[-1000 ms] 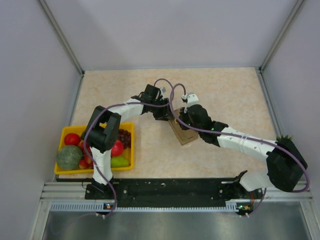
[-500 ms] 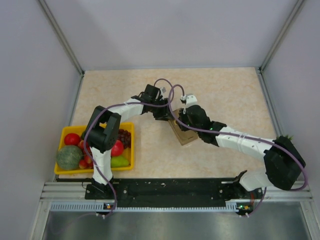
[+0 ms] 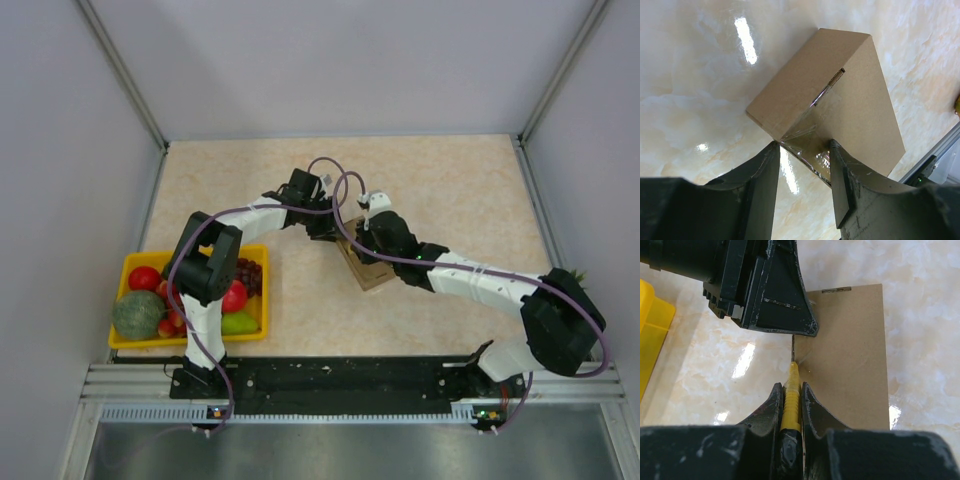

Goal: Unpack the express box

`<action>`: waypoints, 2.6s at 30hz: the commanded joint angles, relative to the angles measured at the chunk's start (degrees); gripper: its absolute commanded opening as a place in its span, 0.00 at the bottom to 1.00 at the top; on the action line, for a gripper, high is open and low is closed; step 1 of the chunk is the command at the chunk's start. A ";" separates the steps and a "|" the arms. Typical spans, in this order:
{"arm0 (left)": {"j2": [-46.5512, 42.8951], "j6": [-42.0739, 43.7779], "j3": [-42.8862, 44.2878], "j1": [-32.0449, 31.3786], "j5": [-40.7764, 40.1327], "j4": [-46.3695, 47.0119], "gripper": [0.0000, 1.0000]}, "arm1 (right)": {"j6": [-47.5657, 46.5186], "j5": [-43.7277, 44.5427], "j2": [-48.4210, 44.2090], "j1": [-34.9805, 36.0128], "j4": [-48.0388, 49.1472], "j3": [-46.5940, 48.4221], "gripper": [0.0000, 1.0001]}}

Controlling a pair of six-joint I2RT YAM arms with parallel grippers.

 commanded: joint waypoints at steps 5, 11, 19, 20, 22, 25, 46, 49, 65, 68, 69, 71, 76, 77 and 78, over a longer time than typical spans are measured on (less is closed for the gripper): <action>1.76 2.12 -0.87 0.26 -3.48 -2.67 0.45 | -3.11 2.28 0.88 3.48 -5.11 4.09 0.00; 2.20 2.21 -0.61 0.26 -4.80 -3.46 0.43 | -4.35 5.89 -0.96 6.64 -11.01 4.26 0.00; 2.28 2.21 -0.70 0.61 -5.59 -3.55 0.41 | -3.90 5.72 -4.21 6.73 -19.09 5.40 0.00; 2.28 2.12 -0.70 0.61 -5.68 -3.63 0.41 | -3.91 5.54 -4.39 6.73 -19.88 5.58 0.00; 2.28 2.04 -0.70 0.61 -5.86 -3.63 0.41 | -3.38 5.19 -4.57 6.73 -22.16 6.46 0.00; 2.20 1.86 -0.79 0.61 -5.94 -3.72 0.40 | -2.85 4.23 -4.22 6.73 -24.10 7.16 0.00; 2.90 2.03 -0.35 0.70 -7.09 -4.78 0.39 | -1.09 0.09 -6.05 6.73 -31.93 7.96 0.00; 3.16 2.12 0.00 0.70 -7.35 -5.04 0.38 | -0.92 -0.17 -7.38 6.73 -33.51 8.04 0.00; 3.60 2.39 0.53 1.05 -7.35 -5.48 0.38 | -0.92 -2.46 -1.58 6.73 -32.99 3.91 0.00; 3.52 2.39 0.53 1.14 -7.26 -5.30 0.38 | -0.83 -2.02 -1.40 6.73 -32.72 4.70 0.00; 3.60 2.21 0.53 1.05 -7.00 -5.39 0.38 | -0.92 -1.50 -1.49 6.73 -32.72 5.40 0.00; 3.52 2.39 0.62 1.05 -7.09 -5.39 0.38 | -0.92 -0.62 -2.98 6.73 -32.64 6.37 0.00; 3.43 3.00 0.53 1.05 -7.87 -5.74 0.38 | -0.92 3.08 -8.08 6.73 -31.67 8.92 0.00; 3.60 3.26 0.71 1.05 -8.92 -6.00 0.38 | -1.00 3.51 -10.00 6.73 -31.50 9.01 0.00; 3.95 3.44 0.71 1.05 -9.45 -6.62 0.38 | -1.27 4.04 -11.06 6.73 -30.62 8.92 0.00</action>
